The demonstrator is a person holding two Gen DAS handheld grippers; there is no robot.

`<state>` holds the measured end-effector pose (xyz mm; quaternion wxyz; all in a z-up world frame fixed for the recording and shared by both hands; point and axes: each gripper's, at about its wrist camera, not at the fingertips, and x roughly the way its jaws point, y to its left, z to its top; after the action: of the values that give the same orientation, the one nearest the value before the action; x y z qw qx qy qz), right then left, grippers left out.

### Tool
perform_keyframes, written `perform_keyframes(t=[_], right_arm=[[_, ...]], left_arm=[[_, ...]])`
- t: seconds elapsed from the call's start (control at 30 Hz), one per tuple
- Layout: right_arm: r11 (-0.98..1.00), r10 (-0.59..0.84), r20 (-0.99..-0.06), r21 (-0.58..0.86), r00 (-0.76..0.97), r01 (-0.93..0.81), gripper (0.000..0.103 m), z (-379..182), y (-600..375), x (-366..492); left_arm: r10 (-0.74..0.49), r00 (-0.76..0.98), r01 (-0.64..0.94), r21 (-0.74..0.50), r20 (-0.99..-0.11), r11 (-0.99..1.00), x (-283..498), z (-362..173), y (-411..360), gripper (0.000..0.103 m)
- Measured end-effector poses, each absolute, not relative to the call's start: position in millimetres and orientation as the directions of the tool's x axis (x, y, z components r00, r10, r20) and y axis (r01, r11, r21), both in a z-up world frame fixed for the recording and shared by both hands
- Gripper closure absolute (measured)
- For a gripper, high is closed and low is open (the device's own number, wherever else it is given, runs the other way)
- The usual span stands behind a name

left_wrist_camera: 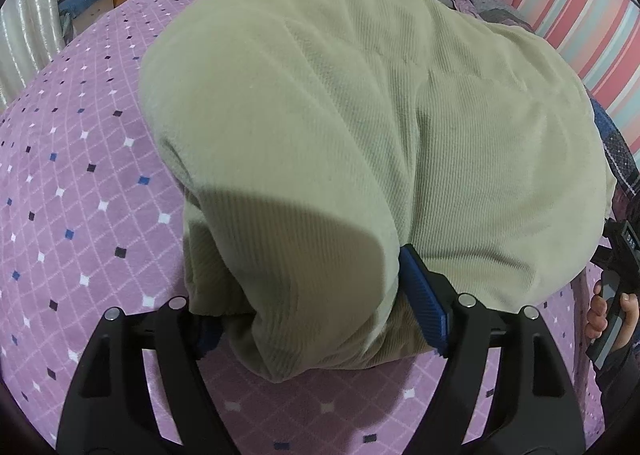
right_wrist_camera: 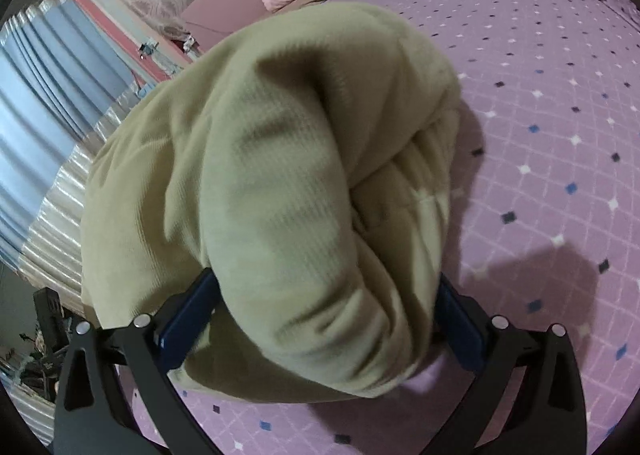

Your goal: Fold large clothes

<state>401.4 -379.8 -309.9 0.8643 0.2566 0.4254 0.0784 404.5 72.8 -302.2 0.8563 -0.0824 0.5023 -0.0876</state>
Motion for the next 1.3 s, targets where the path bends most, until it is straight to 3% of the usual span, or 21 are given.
perform_keyframes(t=[0.13,0.33,0.57,1.3], right_arm=[[0.911,0.283,-0.724,0.408,0.630,0.060,0.017,-299,-361,405],[0.967,0.151,-0.754,0.246,0.640,0.062,0.027,-286,-335,405],[0.981,0.098,-0.765,0.182,0.637,0.068,0.028,-277,-326,407],[0.983,0.084,-0.781,0.169,0.618,0.079,0.029,-281,-332,401]], left_arm=[[-0.226,0.481,0.064,-0.223,-0.847,0.973,407,-302,70,0.025],[-0.204,0.490,0.056,-0.202,-0.848,0.978,407,-304,63,0.025],[-0.198,0.495,0.054,-0.197,-0.846,0.979,405,-305,59,0.025],[-0.185,0.499,0.036,-0.193,-0.846,0.980,400,-307,58,0.025]])
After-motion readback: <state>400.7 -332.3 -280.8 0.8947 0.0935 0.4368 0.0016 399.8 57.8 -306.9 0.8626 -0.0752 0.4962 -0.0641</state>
